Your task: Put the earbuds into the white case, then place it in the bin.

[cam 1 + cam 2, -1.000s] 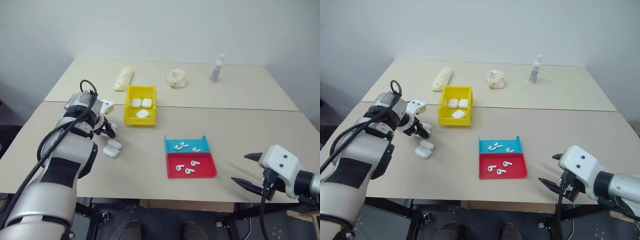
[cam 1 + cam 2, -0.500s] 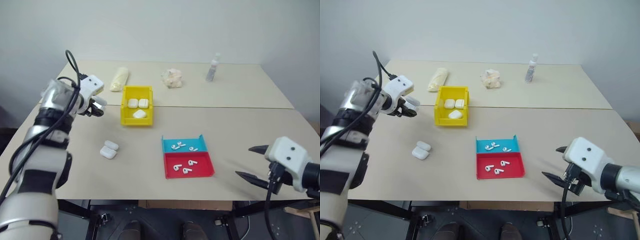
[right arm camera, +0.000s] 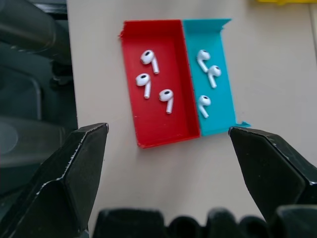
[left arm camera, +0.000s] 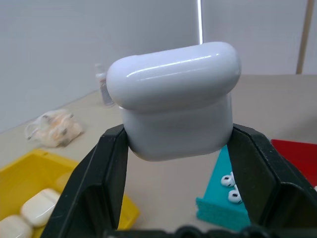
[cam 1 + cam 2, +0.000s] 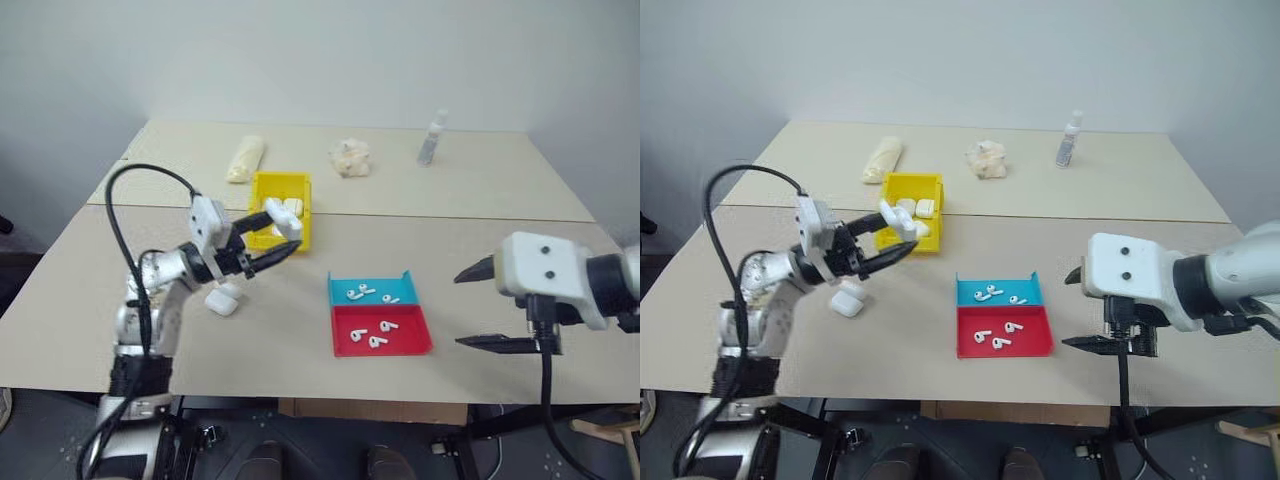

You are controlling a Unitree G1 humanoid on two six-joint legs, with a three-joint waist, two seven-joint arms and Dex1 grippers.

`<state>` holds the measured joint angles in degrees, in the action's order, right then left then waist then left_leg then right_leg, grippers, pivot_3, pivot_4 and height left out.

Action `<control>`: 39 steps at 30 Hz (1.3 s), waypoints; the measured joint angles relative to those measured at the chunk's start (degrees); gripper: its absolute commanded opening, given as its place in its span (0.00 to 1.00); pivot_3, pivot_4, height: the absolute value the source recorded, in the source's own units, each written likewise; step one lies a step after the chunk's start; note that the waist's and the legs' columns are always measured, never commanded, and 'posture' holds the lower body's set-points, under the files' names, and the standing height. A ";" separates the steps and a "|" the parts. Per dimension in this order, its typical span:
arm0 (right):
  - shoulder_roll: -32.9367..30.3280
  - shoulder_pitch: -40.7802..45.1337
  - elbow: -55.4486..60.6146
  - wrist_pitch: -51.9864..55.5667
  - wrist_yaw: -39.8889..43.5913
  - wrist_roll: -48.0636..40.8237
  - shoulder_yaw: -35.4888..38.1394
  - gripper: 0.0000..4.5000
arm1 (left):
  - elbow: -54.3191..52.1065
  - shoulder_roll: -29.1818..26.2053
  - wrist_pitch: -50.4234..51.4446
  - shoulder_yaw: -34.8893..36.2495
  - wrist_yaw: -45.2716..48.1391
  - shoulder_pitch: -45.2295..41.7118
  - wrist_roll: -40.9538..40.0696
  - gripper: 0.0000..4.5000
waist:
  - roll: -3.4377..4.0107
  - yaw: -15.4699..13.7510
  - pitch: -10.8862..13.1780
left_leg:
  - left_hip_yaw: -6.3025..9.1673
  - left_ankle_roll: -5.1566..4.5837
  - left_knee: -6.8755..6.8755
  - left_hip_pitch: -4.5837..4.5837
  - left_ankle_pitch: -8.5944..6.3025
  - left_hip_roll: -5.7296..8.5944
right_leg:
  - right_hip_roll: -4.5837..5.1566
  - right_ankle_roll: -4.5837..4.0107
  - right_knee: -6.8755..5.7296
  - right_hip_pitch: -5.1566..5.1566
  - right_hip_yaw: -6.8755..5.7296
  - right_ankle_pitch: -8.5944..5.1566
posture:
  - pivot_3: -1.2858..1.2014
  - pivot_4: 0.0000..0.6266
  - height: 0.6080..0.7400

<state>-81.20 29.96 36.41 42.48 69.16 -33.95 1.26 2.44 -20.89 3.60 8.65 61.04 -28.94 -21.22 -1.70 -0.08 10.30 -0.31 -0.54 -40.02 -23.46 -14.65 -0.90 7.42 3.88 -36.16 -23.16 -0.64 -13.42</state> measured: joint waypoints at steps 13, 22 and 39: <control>19.22 22.96 -5.21 8.41 5.60 17.27 -33.69 1.00 | 3.40 3.94 -18.80 -3.61 9.05 7.27 -3.81 0.61 | 0.03 0.60 -0.03 | 0.06 -0.01 0.00 -0.06 0.00 0.01 | -0.01 -0.01 -0.03 -0.09 -0.06 0.01 | 0.52 0.24 1.00; 24.86 23.28 -5.77 9.90 3.83 24.47 -39.24 0.73 | 5.83 2.52 -24.45 -4.97 13.34 7.24 -4.81 0.61 | 0.05 0.76 -0.05 | 0.08 0.00 0.01 -0.03 0.00 0.00 | -0.01 -0.01 -0.07 -0.07 -0.08 0.00 | 0.52 0.24 1.00; 30.41 22.19 -10.44 10.12 0.95 35.28 -46.68 0.59 | 5.82 2.49 -24.94 -7.65 9.97 8.82 -3.64 0.61 | 0.06 0.76 -0.05 | 0.09 0.00 0.04 -0.04 0.00 0.01 | -0.02 -0.01 -0.04 -0.08 -0.08 0.00 | 0.52 0.24 1.00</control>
<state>-50.79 52.15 25.97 52.59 70.11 1.33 -45.41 8.26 -18.40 -21.33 1.00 71.00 -20.13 -24.86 -1.65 0.69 10.26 -0.22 -0.54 -39.98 -23.50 -14.65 -0.88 7.40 3.87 -36.21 -23.24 -0.72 -13.41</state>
